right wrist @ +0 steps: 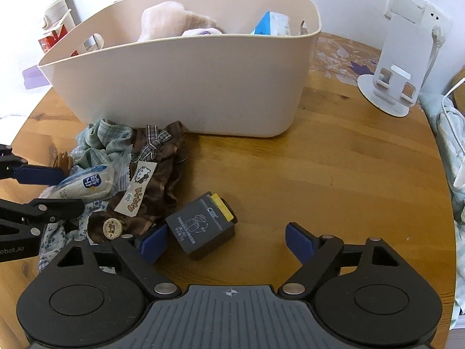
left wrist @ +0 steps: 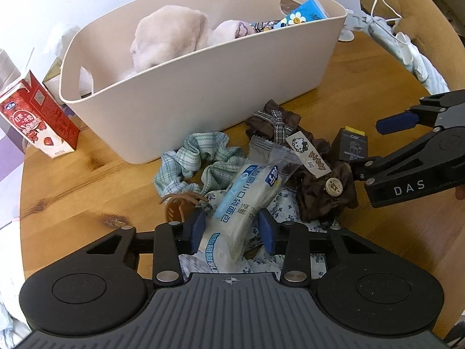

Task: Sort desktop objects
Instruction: 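Grasp the wrapped bread with the left tool while the right tool grasps the black box, then carry the bread and black box into the bin and open both tools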

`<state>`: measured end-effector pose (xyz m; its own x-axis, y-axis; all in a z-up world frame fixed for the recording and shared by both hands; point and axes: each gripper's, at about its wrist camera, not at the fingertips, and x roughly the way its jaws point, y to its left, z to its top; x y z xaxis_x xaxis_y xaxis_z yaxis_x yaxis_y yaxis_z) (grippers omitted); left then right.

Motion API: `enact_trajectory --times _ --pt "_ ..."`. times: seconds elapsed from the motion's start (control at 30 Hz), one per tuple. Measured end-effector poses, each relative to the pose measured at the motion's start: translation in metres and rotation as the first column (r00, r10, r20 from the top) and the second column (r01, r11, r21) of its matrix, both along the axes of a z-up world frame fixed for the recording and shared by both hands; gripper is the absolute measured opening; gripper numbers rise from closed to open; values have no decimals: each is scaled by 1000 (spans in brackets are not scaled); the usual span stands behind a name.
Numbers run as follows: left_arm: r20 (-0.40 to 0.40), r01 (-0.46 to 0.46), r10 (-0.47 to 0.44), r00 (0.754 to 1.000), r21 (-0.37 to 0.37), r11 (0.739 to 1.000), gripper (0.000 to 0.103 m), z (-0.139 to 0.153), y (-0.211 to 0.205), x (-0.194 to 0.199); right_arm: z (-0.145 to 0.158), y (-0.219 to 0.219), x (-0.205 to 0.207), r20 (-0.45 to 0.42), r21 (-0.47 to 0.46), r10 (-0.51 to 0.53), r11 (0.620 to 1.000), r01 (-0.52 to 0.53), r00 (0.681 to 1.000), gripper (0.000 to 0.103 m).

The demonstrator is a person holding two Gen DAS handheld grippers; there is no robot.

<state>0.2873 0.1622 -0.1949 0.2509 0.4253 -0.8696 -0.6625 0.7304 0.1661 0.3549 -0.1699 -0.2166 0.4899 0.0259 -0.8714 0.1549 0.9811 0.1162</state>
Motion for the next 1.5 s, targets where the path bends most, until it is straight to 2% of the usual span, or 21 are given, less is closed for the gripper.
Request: enact_trajectory --times 0.13,0.27,0.4,0.53,0.73,0.87,1.13,1.5 --pt "-1 0 0 1000 -13 1000 37 0 -5 2 0 1 1 15 35 5 999 -5 1000 88" --pt "-10 6 -6 1000 -19 1000 37 -1 -4 4 -2 2 6 5 2 40 999 -40 999 88" --pt "-16 11 -12 1000 -19 1000 37 -2 -3 4 -2 3 7 8 0 68 998 -68 998 75" --pt "-13 19 -19 1000 -7 1000 34 -1 -5 5 -2 3 6 5 13 74 997 -74 997 53" --pt "27 -10 11 1000 -38 999 30 3 -3 -1 -1 0 2 6 18 58 998 -58 998 47" --pt "73 -34 40 997 -81 996 25 9 1 -4 3 -2 -1 15 19 50 999 -50 999 46" --pt "81 -16 22 996 -79 997 21 14 -8 -5 14 -6 -8 43 25 11 1000 -12 999 46" --pt "152 -4 19 988 -96 995 18 28 -16 -13 39 -8 -25 97 22 -30 999 28 995 46"
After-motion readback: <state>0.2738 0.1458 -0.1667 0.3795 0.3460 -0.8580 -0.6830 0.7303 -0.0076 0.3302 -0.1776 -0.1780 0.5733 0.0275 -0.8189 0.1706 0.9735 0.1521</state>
